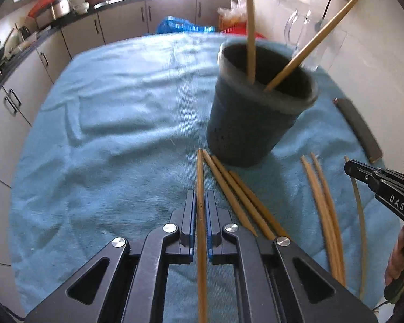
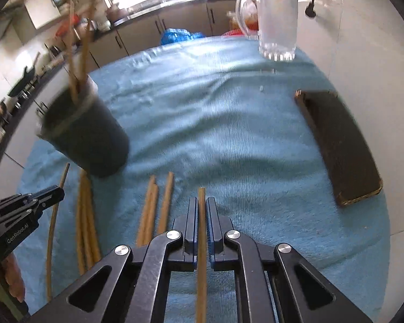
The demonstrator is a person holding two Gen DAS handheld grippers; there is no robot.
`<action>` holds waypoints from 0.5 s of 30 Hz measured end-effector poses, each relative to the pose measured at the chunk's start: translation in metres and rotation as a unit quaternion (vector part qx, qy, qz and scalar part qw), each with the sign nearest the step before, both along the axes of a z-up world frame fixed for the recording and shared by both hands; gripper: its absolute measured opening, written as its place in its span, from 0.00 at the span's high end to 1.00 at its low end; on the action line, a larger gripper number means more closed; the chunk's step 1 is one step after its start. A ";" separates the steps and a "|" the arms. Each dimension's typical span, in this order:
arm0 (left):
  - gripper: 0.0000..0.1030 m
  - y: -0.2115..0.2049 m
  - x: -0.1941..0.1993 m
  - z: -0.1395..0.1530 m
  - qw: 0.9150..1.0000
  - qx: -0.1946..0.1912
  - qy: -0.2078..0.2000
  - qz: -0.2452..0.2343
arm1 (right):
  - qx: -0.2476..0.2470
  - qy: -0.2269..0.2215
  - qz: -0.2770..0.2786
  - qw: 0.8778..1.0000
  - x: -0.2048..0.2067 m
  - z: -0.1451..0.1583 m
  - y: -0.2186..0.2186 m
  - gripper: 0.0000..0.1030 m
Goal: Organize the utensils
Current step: 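Lift the chopsticks with both grippers and carry them over the black cup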
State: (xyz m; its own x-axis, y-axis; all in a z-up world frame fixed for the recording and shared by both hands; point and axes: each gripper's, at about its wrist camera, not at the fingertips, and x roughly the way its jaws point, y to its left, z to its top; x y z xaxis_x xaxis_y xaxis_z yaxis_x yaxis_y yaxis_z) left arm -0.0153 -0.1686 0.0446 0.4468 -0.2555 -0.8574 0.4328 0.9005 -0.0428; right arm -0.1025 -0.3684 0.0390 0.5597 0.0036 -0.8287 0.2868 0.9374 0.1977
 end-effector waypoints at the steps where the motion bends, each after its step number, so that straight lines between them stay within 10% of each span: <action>1: 0.94 0.002 -0.005 0.008 1.000 -0.002 -0.010 -0.001 | -0.003 -0.007 0.000 1.000 -0.003 0.006 0.001 0.94; 15: 0.94 0.013 -0.094 0.085 0.990 0.020 -0.137 0.006 | -0.057 -0.123 0.001 0.991 -0.078 0.090 0.024 0.94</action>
State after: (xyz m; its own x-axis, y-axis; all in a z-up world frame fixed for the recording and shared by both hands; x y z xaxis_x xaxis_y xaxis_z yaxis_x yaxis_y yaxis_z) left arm -0.1093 -0.1559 0.1296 0.6668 -0.2170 -0.7130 0.4124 0.9043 0.1104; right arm -0.1806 -0.3444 0.1286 0.7455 -0.0797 -0.6618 0.2402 0.9582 0.1552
